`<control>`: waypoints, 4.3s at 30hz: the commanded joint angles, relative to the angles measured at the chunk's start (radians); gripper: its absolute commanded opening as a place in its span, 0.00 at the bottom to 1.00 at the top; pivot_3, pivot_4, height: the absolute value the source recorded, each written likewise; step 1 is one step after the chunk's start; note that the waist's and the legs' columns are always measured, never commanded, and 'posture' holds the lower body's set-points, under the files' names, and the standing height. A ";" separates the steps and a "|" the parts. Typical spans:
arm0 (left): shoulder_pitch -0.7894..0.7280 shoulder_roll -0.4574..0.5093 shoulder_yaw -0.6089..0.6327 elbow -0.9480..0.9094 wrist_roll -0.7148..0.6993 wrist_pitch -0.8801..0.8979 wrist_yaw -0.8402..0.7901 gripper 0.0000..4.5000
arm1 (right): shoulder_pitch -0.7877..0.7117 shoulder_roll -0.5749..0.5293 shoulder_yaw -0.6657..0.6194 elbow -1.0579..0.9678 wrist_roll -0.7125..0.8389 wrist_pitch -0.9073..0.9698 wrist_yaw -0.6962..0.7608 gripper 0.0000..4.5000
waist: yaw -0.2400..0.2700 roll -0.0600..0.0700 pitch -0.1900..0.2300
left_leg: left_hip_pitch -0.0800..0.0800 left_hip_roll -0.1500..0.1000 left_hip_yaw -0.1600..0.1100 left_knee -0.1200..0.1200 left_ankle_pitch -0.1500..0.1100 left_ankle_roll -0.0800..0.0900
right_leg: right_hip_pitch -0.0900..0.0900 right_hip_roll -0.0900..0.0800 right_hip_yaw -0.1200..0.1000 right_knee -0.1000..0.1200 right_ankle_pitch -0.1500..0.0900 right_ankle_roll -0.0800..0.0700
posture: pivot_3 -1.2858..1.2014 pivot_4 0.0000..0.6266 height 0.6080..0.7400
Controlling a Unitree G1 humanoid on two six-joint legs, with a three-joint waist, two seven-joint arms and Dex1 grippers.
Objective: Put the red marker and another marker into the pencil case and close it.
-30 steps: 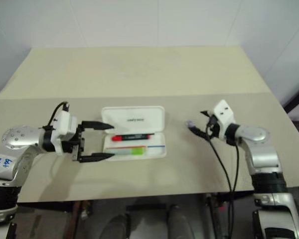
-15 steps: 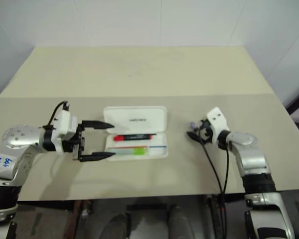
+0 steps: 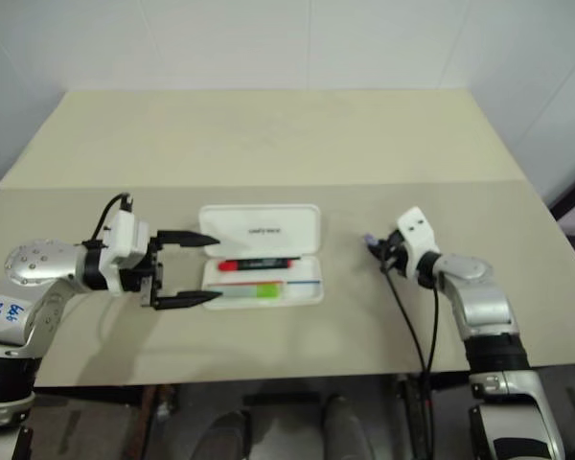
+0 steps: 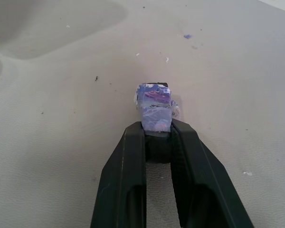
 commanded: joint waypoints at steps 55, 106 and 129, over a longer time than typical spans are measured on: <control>0.045 0.022 0.063 -0.048 -0.030 0.008 0.018 1.00 | 0.020 -0.066 -0.043 -0.540 0.270 0.003 0.320 0.99 | 0.009 0.001 0.001 | -0.001 0.000 -0.001 -0.001 0.000 0.000 | -0.001 0.000 -0.001 0.000 -0.001 0.001 | 0.52 0.24 1.00; -0.220 -0.216 0.088 0.416 0.017 0.205 0.459 0.01 | 0.225 -0.163 -0.147 -0.723 0.326 0.064 0.108 1.00 | 0.021 0.001 0.000 | 0.000 0.000 0.000 0.000 0.000 0.000 | 0.000 0.000 -0.001 -0.001 0.001 0.002 | 0.52 0.24 1.00; -0.117 -0.044 -0.033 0.235 0.050 0.028 -0.043 0.01 | 0.227 -0.122 -0.118 -0.721 0.324 0.055 0.073 1.00 | 0.026 0.001 0.000 | -0.001 0.000 0.000 0.000 0.000 0.000 | 0.000 0.000 -0.001 -0.002 -0.005 -0.008 | 0.52 0.24 1.00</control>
